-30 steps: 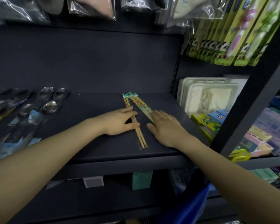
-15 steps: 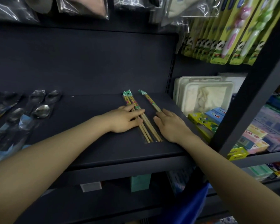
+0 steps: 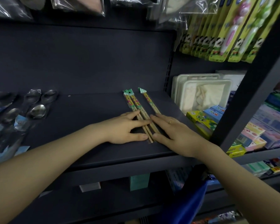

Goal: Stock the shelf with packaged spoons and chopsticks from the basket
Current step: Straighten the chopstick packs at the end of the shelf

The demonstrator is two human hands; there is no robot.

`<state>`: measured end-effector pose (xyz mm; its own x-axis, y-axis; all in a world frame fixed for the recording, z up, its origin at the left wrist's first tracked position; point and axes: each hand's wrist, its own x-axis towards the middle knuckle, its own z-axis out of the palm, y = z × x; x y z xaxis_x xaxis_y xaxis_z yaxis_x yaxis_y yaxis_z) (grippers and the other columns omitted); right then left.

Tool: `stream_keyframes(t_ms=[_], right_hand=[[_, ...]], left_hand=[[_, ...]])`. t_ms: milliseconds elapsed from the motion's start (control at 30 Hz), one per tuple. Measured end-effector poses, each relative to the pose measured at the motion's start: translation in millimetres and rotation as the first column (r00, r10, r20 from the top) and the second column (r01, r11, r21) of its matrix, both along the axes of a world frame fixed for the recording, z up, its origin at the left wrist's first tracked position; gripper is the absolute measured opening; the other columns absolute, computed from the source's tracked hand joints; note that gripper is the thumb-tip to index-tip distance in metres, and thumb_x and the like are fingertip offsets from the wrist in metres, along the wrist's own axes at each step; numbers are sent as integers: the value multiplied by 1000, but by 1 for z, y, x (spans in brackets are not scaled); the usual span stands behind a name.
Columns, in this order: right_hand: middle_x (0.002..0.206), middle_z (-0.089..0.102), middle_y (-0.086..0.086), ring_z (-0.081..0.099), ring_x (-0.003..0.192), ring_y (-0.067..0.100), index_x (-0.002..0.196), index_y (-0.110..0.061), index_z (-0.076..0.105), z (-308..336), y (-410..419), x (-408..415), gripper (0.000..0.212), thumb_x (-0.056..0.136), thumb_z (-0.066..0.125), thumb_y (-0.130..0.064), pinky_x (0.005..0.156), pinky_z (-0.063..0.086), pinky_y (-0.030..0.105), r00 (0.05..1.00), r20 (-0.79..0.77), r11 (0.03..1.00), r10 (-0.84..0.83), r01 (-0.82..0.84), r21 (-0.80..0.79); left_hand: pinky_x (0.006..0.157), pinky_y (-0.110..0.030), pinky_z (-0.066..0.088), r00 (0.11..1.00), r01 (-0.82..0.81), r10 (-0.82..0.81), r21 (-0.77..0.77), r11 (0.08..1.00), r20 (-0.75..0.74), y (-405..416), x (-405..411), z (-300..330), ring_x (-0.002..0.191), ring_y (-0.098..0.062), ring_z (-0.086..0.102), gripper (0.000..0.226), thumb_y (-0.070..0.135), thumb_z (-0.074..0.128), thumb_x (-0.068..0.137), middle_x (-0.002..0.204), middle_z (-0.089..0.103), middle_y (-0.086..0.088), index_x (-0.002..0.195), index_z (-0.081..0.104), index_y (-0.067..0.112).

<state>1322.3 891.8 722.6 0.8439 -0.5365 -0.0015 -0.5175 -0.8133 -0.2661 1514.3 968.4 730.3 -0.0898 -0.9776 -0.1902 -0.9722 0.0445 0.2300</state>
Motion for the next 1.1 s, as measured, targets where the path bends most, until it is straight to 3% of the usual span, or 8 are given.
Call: stream_keyframes(t_ms=[133, 300, 667, 833, 933, 1000, 1100], right_hand=[[160, 1, -2, -1, 147, 10, 150, -16, 2, -4, -1, 3, 64, 98, 27, -43, 118, 1, 23, 997, -68, 999, 40, -40, -7], [160, -4, 2, -5, 147, 14, 150, -13, -1, -6, -2, 6, 63, 99, 19, -45, 120, -2, 29, 990, -136, 997, -35, 26, -67], [160, 0, 3, -2, 147, 15, 150, -13, 3, -8, -12, 0, 58, 100, 21, -36, 119, 2, 29, 983, -75, 986, -169, 168, -23], [160, 7, 5, 2, 147, 17, 149, -10, 10, -7, -15, 0, 55, 100, 26, -28, 118, 6, 28, 993, -10, 993, -121, 121, 8], [156, 21, 9, 14, 145, 20, 143, -5, 26, -9, -17, 1, 49, 99, 30, -26, 117, 15, 30, 989, 69, 990, -133, 129, 55], [149, 31, 14, 22, 141, 24, 132, -3, 38, -12, -21, 7, 43, 98, 32, -29, 116, 20, 34, 963, 181, 979, -199, 189, 70], [153, 24, 19, 16, 145, 28, 139, -1, 31, -13, -30, 21, 53, 99, 30, -35, 120, 13, 38, 924, 198, 945, -326, 325, 41]], left_hand=[[117, -29, 10, 1000, 28, -28, -11, 1000, -9, -13, -2, 0, 145, -16, 2, 67, 60, 38, 85, 158, -9, 6, 144, 12, 40], [117, -23, 8, 999, 10, -11, -45, 999, -33, -19, -1, 0, 143, -4, 4, 83, 62, 44, 81, 158, -1, 11, 147, 4, 30], [114, -21, 11, 998, -30, 28, -39, 999, -54, -29, -10, -2, 143, -5, 7, 82, 62, 45, 81, 157, -2, 12, 147, 9, 28], [111, -18, 11, 997, -37, 33, -42, 998, -74, -39, -17, -2, 143, -5, 9, 81, 59, 46, 83, 157, -2, 13, 147, 9, 26], [112, -18, 12, 997, -32, 29, -49, 998, -75, -41, -17, -3, 143, -5, 8, 80, 57, 46, 84, 157, -2, 13, 147, 9, 25], [113, -18, 11, 997, -32, 28, -59, 998, -75, -42, -18, -4, 143, -6, 8, 80, 56, 47, 84, 157, -1, 11, 147, 10, 24], [117, -23, 12, 998, -27, 23, -82, 996, -58, -43, -18, -3, 143, -8, 9, 81, 56, 48, 83, 158, 3, 7, 147, 11, 23]])
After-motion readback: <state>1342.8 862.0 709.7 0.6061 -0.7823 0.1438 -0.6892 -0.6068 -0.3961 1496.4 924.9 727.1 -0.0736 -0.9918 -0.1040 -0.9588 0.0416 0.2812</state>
